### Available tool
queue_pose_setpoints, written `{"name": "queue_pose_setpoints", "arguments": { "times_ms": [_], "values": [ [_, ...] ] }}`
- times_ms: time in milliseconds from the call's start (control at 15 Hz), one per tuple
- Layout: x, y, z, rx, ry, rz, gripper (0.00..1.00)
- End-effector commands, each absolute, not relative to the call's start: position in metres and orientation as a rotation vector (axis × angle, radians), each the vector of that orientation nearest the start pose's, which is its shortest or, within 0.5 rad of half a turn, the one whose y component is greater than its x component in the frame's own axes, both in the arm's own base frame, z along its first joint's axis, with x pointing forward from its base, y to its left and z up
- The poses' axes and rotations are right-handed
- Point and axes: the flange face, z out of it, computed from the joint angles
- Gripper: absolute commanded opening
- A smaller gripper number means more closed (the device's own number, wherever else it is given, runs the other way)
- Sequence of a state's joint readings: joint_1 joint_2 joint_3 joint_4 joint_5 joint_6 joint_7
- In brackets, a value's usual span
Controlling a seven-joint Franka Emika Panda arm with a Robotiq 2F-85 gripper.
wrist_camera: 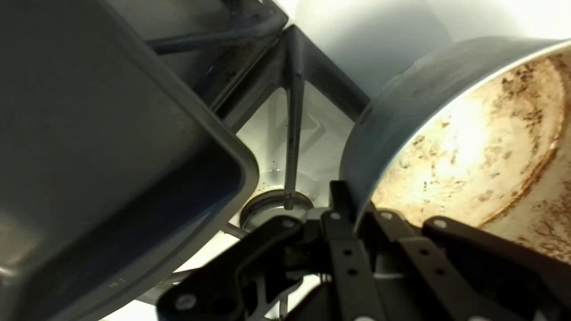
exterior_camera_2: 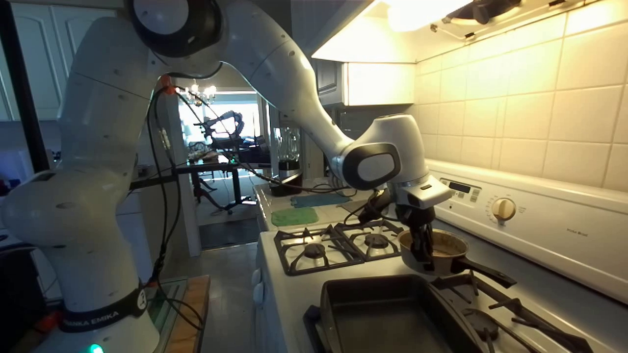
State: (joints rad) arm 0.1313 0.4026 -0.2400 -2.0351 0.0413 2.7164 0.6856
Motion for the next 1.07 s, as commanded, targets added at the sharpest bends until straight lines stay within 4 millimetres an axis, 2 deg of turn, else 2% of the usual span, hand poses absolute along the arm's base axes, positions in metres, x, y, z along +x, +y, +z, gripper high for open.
{"name": "queue_pose_setpoints", "arguments": {
  "times_ms": [0,533,1000],
  "values": [
    [0.618,-0.08,0.285,-2.804,1.251,-0.502,0.01],
    [0.625,-0.116,0.286,-2.744,1.36,-0.491,0.01],
    [0.633,-0.132,0.282,-2.711,1.422,-0.451,0.01]
  ]
}}
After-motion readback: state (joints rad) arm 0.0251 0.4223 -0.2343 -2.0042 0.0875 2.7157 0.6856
